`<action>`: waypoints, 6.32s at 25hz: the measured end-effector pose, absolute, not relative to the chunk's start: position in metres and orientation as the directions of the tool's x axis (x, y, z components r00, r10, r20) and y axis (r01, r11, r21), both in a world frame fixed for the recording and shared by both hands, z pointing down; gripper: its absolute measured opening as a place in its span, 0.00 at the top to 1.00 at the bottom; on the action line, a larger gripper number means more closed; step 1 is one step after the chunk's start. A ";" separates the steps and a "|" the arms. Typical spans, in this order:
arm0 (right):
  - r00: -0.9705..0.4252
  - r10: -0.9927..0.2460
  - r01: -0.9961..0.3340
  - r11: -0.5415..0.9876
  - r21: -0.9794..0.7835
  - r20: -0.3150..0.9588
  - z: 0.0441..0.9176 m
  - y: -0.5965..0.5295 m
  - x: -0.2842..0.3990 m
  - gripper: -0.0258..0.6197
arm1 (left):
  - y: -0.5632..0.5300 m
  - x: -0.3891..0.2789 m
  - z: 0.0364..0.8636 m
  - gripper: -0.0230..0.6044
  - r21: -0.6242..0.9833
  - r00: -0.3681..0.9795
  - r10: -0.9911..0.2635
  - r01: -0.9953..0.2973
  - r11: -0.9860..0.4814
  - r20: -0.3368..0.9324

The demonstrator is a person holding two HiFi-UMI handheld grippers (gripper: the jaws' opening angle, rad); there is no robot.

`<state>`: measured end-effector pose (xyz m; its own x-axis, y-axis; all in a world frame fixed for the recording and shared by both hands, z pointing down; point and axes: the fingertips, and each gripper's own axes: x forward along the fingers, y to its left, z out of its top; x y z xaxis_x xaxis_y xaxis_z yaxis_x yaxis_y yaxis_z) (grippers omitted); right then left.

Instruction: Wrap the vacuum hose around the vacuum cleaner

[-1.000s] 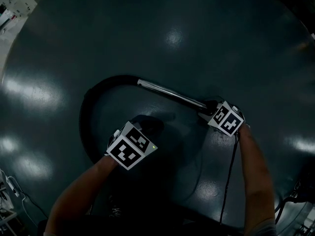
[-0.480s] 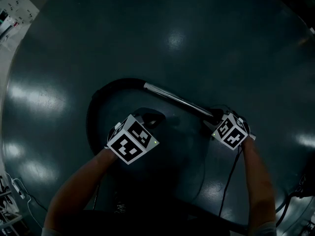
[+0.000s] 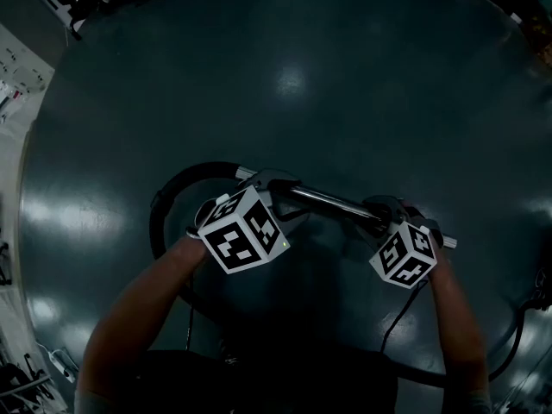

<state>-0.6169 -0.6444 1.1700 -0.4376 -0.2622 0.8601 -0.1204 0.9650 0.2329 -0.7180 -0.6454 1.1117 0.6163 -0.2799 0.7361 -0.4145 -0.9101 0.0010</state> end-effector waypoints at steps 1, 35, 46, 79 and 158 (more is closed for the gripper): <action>-0.438 -0.271 -0.116 0.963 0.245 0.857 1.156 -0.644 -0.616 0.69 | -0.644 -0.712 1.102 0.61 -0.013 0.618 -0.245 -0.356 -0.934 0.747; -0.377 -0.342 0.051 0.920 0.388 0.861 0.603 -0.487 -0.511 0.69 | -0.457 -0.588 0.644 0.74 0.344 0.485 0.327 0.058 -0.937 0.811; -0.413 -0.197 -0.148 0.978 0.148 0.889 0.481 -0.438 -0.469 0.69 | -0.427 -0.543 0.551 0.75 0.200 0.443 0.243 0.141 -0.970 0.863; 0.485 -0.864 -0.579 -0.434 -0.691 0.136 0.361 -0.202 -0.566 0.57 | -0.224 -0.588 0.443 0.75 0.115 0.360 0.581 0.774 -0.623 0.730; 0.797 -0.560 -0.249 -0.645 -0.723 0.225 0.371 -0.006 -0.618 0.67 | -0.039 -0.669 0.441 0.73 0.313 -0.400 0.659 0.915 0.254 0.637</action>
